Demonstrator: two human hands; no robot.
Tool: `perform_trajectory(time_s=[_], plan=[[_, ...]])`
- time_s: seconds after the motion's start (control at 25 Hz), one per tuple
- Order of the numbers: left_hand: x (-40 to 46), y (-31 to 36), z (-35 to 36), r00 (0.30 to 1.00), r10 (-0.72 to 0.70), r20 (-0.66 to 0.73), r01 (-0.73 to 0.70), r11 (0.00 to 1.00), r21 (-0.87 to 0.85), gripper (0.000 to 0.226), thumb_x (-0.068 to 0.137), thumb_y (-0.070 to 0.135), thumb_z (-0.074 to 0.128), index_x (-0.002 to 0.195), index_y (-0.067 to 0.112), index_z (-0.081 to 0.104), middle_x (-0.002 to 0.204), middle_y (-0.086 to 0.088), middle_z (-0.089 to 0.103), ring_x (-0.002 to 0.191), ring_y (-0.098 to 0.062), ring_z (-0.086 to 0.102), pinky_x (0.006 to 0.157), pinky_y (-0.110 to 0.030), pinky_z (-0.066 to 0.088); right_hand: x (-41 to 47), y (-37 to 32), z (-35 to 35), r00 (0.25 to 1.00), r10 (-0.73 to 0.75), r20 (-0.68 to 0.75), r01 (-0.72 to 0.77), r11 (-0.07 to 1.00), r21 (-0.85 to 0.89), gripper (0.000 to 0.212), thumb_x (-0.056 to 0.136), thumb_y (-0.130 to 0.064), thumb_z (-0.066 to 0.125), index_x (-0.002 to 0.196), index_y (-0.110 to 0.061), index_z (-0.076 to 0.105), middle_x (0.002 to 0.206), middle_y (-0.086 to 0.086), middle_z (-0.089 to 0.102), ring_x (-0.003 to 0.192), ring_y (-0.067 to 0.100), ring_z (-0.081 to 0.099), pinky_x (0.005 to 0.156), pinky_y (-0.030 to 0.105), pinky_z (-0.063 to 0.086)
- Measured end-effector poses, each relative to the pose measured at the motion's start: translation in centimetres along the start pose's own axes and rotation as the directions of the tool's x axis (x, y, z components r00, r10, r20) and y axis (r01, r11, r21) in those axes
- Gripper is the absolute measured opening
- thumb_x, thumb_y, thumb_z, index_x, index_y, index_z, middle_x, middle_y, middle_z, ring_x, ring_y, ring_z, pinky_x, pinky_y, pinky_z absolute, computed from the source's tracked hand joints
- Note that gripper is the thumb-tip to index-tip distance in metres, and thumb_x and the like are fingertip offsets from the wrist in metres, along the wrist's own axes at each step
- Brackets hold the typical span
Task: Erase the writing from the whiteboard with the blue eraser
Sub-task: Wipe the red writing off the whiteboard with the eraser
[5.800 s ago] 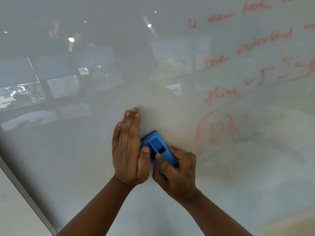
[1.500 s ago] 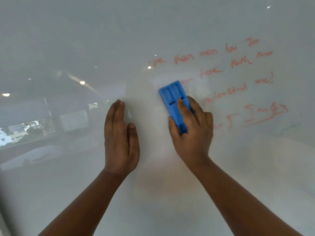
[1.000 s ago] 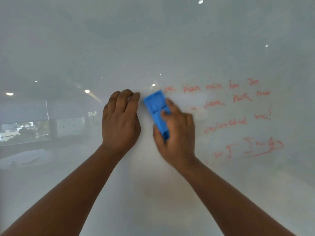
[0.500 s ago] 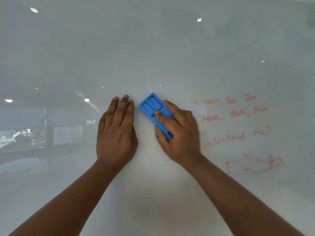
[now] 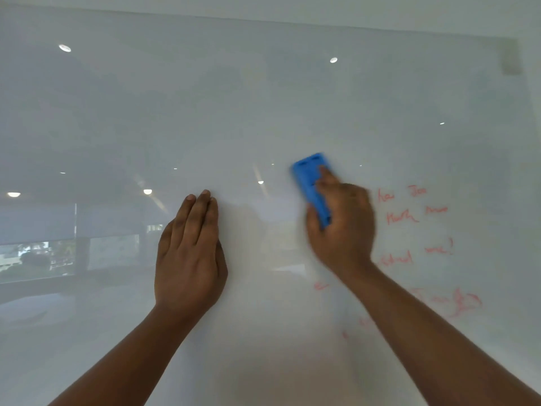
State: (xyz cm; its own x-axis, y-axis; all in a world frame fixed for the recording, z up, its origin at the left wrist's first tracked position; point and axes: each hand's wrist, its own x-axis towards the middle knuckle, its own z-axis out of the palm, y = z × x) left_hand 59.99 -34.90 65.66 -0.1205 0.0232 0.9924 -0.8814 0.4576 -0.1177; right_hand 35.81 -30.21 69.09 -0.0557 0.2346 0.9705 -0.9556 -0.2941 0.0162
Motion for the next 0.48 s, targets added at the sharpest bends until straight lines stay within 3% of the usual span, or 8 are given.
perform_trajectory(time_s=[0.08,0.12,0.24,0.28,0.32,0.36,0.44,0.48], plan=[[0.1,0.2,0.0,1.0,-0.017,0.003,0.017,1.0,0.011,0.064,0.092,0.007,0.043,0.156,0.006,0.038,0.165,-0.011,0.036,0.156,-0.03,0.028,0.118,-0.051,0.034,0.4,1.2,-0.4,0.974,0.193,-0.122,-0.195,0.981,-0.004,0.04,0.087,-0.02,0.066,0.127,-0.013,0.064,0.146,0.002,0.06,0.102,0.036,0.057,0.083,0.049,0.055],[0.4,0.7,0.1,1.0,-0.006,0.006,0.006,1.0,0.013,0.064,0.092,0.006,0.044,0.156,0.005,0.039,0.165,-0.012,0.036,0.155,-0.031,0.029,0.117,-0.051,0.034,-0.2,0.4,0.1,0.981,0.157,-0.111,-0.158,0.987,-0.004,0.038,0.089,-0.022,0.065,0.126,-0.015,0.063,0.147,0.002,0.06,0.103,0.037,0.059,0.084,0.047,0.055],[2.1,2.6,0.5,0.994,0.106,0.034,-0.106,0.994,0.024,0.061,0.092,0.004,0.046,0.153,0.001,0.043,0.163,-0.015,0.039,0.152,-0.035,0.036,0.115,-0.051,0.037,-3.5,-1.3,1.0,0.97,-0.236,0.06,0.231,0.97,0.079,0.03,0.094,-0.027,0.062,0.124,-0.022,0.062,0.146,-0.002,0.06,0.108,0.031,0.059,0.085,0.043,0.054],[2.9,3.2,0.7,0.991,0.126,0.044,-0.127,0.992,0.024,0.061,0.092,0.004,0.045,0.153,0.001,0.043,0.162,-0.016,0.039,0.152,-0.035,0.036,0.115,-0.051,0.037,-2.9,0.4,0.3,0.959,-0.274,0.076,0.269,0.96,0.08,0.031,0.093,-0.025,0.064,0.124,-0.02,0.063,0.144,-0.001,0.062,0.107,0.032,0.06,0.087,0.043,0.054],[3.6,3.9,0.9,0.99,0.125,0.057,-0.126,0.992,0.019,0.061,0.092,0.003,0.044,0.153,0.001,0.043,0.163,-0.015,0.038,0.152,-0.034,0.035,0.117,-0.05,0.036,-1.6,3.0,-0.8,0.975,-0.215,0.049,0.212,0.976,0.06,0.033,0.091,-0.022,0.066,0.124,-0.017,0.065,0.141,0.003,0.064,0.106,0.034,0.062,0.09,0.042,0.053],[4.0,4.5,1.1,0.991,0.11,0.072,-0.11,0.994,0.007,0.061,0.093,0.002,0.043,0.154,0.001,0.041,0.164,-0.015,0.037,0.154,-0.034,0.033,0.119,-0.049,0.033,-0.2,5.6,-2.1,0.999,-0.039,-0.024,0.04,0.999,0.031,0.035,0.089,-0.02,0.068,0.124,-0.014,0.067,0.14,0.006,0.065,0.105,0.037,0.062,0.092,0.042,0.052],[4.2,5.9,1.6,0.993,0.077,0.088,-0.076,0.997,-0.009,0.063,0.094,-0.001,0.043,0.157,0.002,0.035,0.167,-0.014,0.031,0.156,-0.032,0.027,0.124,-0.045,0.024,1.6,8.1,-3.3,0.926,0.337,-0.167,-0.339,0.941,0.018,0.038,0.09,-0.019,0.069,0.127,-0.011,0.066,0.143,0.006,0.062,0.106,0.039,0.06,0.092,0.045,0.052],[4.1,6.7,1.9,0.992,0.075,0.101,-0.074,0.997,-0.016,0.064,0.095,-0.002,0.043,0.158,0.002,0.033,0.168,-0.013,0.029,0.157,-0.031,0.024,0.125,-0.044,0.021,1.4,7.7,-2.7,0.915,0.355,-0.191,-0.358,0.934,0.02,0.039,0.09,-0.019,0.069,0.127,-0.011,0.066,0.143,0.007,0.062,0.106,0.039,0.059,0.093,0.044,0.052]])
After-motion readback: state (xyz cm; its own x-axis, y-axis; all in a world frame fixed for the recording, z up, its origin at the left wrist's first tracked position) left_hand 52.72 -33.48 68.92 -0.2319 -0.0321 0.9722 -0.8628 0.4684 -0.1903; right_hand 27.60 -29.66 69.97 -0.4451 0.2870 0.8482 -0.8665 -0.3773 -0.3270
